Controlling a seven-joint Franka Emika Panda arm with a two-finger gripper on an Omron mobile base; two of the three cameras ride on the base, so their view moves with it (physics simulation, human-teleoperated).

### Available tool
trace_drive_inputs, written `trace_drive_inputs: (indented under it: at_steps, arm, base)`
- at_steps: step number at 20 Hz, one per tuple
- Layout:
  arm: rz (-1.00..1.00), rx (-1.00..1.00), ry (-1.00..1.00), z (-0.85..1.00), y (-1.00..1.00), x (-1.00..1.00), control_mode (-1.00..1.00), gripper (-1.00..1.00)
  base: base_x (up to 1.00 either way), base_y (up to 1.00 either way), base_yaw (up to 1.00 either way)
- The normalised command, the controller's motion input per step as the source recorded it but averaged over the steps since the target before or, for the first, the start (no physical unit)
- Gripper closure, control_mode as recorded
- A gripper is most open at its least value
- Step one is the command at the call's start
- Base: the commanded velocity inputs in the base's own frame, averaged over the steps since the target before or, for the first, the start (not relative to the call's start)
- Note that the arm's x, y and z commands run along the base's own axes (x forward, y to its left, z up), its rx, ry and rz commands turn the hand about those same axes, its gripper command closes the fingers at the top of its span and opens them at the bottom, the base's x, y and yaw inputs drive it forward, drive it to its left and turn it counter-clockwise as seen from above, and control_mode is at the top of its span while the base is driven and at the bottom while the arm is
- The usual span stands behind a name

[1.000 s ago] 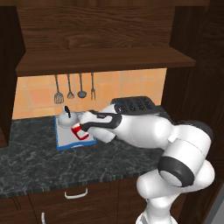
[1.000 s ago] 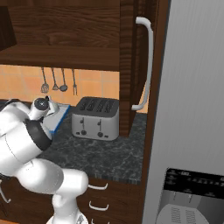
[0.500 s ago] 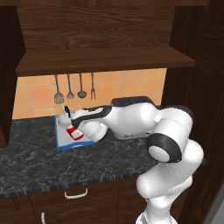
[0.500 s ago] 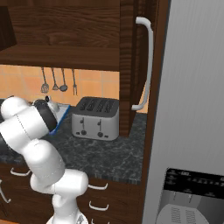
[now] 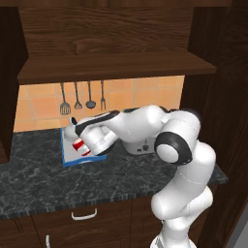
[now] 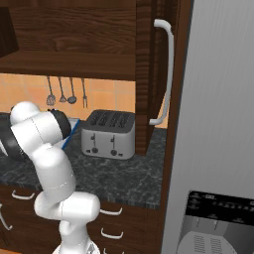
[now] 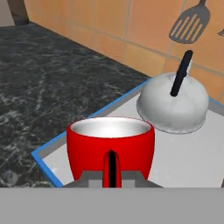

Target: Pick the kettle from the counter and place it on the tray. Then pick the mug from the cabinet and place it on the tray. Then close the cabinet doors.

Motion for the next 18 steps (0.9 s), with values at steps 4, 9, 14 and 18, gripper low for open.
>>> trace_drive_inputs:
  at_steps: [4,9,14,18]
  arm:
    - [0.02,0.00,0.00,-0.37,0.00,0.06,-1.00,1.00]
    - [0.06,0.00,-0.05,-0.12,0.00,0.26,-1.00,1.00]
    - [0.10,0.01,-0.06,-0.10,0.00,0.32,-1.00,1.00]
    - [0.08,0.00,0.00,-0.37,0.03,0.20,-1.00,1.00]
  base:
    - [0.00,0.00,0.00]
    - [0.00,0.00,0.00]
    - [0.00,0.00,0.00]
    - [0.00,0.00,0.00]
